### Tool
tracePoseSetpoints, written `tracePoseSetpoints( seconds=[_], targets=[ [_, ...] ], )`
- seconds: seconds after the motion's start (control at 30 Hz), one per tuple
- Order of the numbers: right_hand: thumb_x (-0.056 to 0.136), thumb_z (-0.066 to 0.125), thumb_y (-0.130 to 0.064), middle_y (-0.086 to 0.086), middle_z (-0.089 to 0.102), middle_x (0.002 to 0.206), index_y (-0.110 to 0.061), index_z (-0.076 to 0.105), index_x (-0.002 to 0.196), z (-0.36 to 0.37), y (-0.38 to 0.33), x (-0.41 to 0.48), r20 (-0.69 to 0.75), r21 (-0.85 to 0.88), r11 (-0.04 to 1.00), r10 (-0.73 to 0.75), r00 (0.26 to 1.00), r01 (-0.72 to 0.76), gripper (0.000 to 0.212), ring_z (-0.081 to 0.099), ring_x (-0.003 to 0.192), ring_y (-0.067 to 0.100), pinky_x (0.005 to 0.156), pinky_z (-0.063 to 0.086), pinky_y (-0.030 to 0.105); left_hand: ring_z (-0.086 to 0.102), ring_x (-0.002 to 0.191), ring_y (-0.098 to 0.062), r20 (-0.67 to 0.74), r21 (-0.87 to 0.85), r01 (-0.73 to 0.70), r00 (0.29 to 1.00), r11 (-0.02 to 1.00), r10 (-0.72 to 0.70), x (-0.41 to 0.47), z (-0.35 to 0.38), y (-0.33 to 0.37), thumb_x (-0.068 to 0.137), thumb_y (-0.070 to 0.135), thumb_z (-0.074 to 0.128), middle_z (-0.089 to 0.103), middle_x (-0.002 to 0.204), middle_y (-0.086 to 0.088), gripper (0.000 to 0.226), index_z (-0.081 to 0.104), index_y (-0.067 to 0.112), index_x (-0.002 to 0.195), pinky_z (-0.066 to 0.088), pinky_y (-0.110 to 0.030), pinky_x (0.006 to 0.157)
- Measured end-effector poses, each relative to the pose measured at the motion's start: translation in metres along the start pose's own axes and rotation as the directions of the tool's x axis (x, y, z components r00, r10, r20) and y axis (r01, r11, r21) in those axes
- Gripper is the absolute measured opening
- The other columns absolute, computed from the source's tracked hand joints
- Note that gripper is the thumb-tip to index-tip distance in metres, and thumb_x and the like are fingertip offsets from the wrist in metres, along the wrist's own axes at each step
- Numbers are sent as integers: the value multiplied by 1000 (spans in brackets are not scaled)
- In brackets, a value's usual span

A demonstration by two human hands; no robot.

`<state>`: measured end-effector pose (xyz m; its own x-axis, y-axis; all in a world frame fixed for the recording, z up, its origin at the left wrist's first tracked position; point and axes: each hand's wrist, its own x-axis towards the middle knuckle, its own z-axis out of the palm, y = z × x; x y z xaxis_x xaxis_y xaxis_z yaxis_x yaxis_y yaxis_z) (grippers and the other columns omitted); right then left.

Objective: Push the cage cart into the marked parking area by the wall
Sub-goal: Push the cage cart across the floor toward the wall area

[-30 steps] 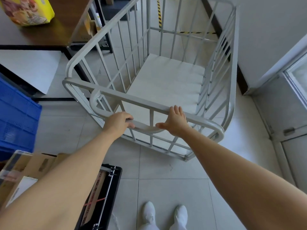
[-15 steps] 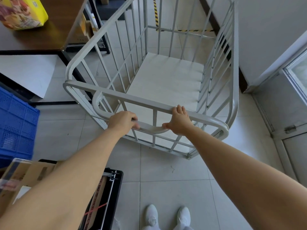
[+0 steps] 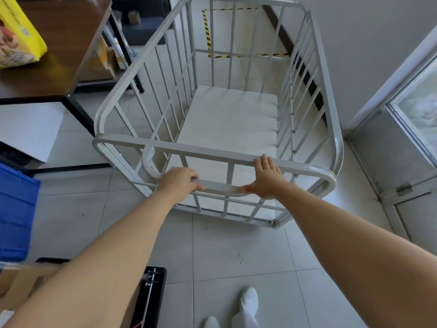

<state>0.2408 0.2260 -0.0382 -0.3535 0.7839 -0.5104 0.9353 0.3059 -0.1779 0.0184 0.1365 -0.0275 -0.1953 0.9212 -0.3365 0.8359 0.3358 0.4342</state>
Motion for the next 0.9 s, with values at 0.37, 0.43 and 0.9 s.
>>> tracePoseSetpoints(
  seconds=[0.37, 0.43, 0.9],
  targets=[
    [75, 63, -65, 11, -11, 161, -7, -5, 154, -55, 57, 71, -63, 24, 999, -42, 997, 44, 119, -12, 149, 27, 121, 1, 39, 52, 73, -20, -64, -6, 44, 997, 999, -44, 81, -13, 40, 86, 28, 64, 56, 69, 9, 13, 75, 23, 85, 32, -23, 51],
    [74, 62, -68, 11, -9, 162, -8, -3, 154, -65, 65, 86, -76, -10, 999, -43, 996, 42, 119, -10, 150, 27, 122, 0, 39, 51, 72, -19, -57, -8, 35, 998, 999, -35, 97, -16, 46, 86, 28, 64, 53, 66, 11, 13, 76, 22, 87, 32, -24, 52],
    [74, 61, -68, 9, -10, 162, -8, -5, 154, -125, 61, 186, -71, -12, 1000, -23, 997, 23, 120, -10, 150, 26, 122, 0, 40, 56, 70, -23, -13, 8, 10, 1000, 1000, -9, 213, -59, 47, 86, 31, 65, 60, 68, 4, 15, 76, 21, 86, 37, -29, 57]
  ],
)
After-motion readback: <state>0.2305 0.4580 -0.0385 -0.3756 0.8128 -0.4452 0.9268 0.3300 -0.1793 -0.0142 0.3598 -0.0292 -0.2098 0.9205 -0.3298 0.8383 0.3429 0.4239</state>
